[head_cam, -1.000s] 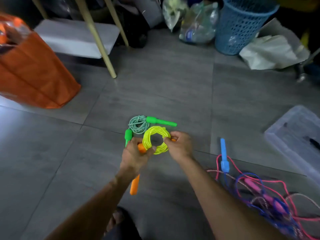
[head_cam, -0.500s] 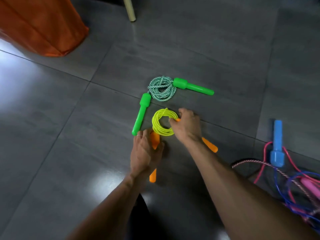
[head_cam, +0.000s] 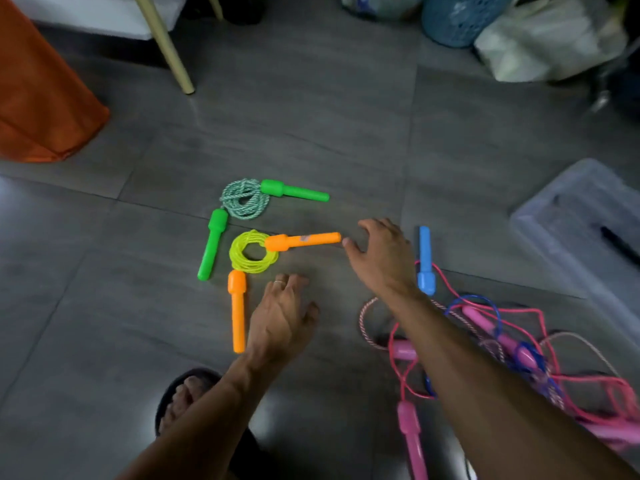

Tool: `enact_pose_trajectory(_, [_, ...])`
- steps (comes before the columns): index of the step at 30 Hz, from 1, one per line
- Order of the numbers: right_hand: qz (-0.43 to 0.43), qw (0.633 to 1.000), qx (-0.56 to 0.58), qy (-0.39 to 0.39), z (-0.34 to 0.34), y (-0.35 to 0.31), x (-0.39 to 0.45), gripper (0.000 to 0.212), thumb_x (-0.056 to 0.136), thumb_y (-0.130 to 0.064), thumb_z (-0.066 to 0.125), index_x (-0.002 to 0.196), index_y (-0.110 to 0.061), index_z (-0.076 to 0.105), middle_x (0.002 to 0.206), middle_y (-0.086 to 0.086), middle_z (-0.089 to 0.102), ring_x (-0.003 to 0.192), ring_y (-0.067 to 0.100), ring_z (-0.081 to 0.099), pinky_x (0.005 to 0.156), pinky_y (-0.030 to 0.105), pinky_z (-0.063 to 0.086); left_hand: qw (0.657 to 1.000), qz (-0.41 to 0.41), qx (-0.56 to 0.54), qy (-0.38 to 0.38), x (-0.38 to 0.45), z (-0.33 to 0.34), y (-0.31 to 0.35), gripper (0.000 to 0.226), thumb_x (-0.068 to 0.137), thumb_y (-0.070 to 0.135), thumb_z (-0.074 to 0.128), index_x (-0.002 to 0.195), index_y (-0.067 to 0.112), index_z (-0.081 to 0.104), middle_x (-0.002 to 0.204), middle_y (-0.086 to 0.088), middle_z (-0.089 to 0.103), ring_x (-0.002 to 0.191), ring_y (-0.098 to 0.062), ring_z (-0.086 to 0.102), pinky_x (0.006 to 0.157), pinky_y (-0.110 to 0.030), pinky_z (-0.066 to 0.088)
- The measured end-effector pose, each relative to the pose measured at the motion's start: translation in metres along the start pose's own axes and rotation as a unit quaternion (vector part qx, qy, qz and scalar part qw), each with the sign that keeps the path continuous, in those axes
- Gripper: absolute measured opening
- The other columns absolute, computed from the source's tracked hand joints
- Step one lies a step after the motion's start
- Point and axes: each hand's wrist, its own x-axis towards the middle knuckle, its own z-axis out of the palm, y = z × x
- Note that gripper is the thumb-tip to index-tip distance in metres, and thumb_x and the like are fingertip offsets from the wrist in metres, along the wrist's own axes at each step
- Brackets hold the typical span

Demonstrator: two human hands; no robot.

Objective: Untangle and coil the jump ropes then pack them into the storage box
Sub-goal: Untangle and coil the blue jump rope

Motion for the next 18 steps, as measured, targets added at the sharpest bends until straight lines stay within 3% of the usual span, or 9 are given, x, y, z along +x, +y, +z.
enact_pose_trajectory(6, [0.093, 0.995, -0.034, 0.011, -0.05, 0.127, -0.017, 0.036, 0.083, -0.03, 0.062, 0.112, -0.009, 0.062, 0.107, 0.015, 0.063, 0.103, 0.035, 0.057, 0.087, 0.041, 0.048, 0.99, 0.122, -0.005, -0.071, 0.019, 0.064, 0.088, 0.053, 0.075, 0.045, 0.033, 0.111, 0.016, 0.059, 0.109, -0.007, 0.058, 0.105, -0.029, 0.055, 0.074, -0.041, 0.053])
enact_pose_trajectory(9, [0.116, 0.993, -0.012, 0.022, -0.049, 0.171, -0.013, 0.037, 0.081, -0.031, 0.064, 0.112, -0.01, 0.063, 0.106, 0.013, 0.065, 0.101, 0.034, 0.059, 0.087, 0.04, 0.049, 0.976, 0.193, 0.033, -0.095, 0.05, 0.1, 0.112, 0.053, 0.08, 0.034, 0.033, 0.126, 0.022, 0.055, 0.121, -0.005, 0.055, 0.112, -0.029, 0.053, 0.079, -0.043, 0.053])
enact_pose_trajectory(12, [0.119, 0.992, 0.02, 0.028, -0.036, 0.196, -0.007, 0.034, 0.082, -0.025, 0.062, 0.112, -0.01, 0.063, 0.106, 0.014, 0.066, 0.099, 0.033, 0.061, 0.087, 0.04, 0.05, 0.944, 0.282, 0.113, -0.129, 0.086, 0.13, 0.119, 0.059, 0.079, 0.013, 0.043, 0.135, 0.033, 0.048, 0.138, -0.002, 0.045, 0.122, -0.028, 0.045, 0.089, -0.042, 0.051])
enact_pose_trajectory(15, [0.095, 0.994, 0.046, 0.027, -0.021, 0.213, -0.006, 0.032, 0.08, -0.022, 0.061, 0.11, -0.01, 0.064, 0.101, 0.015, 0.067, 0.094, 0.033, 0.064, 0.083, 0.041, 0.052, 0.901, 0.367, 0.171, -0.153, 0.11, 0.143, 0.125, 0.058, 0.072, 0.014, 0.037, 0.123, 0.028, 0.059, 0.137, -0.009, 0.05, 0.123, -0.035, 0.049, 0.092, -0.045, 0.051])
enact_pose_trajectory(18, [0.088, 0.994, 0.063, 0.027, -0.014, 0.22, -0.009, 0.032, 0.08, -0.022, 0.061, 0.11, -0.01, 0.064, 0.101, 0.014, 0.068, 0.094, 0.032, 0.065, 0.083, 0.04, 0.052, 0.871, 0.408, 0.237, -0.138, 0.122, 0.146, 0.124, 0.048, 0.066, 0.018, 0.073, 0.113, 0.015, 0.064, 0.133, -0.01, 0.057, 0.129, -0.037, 0.046, 0.102, -0.05, 0.041])
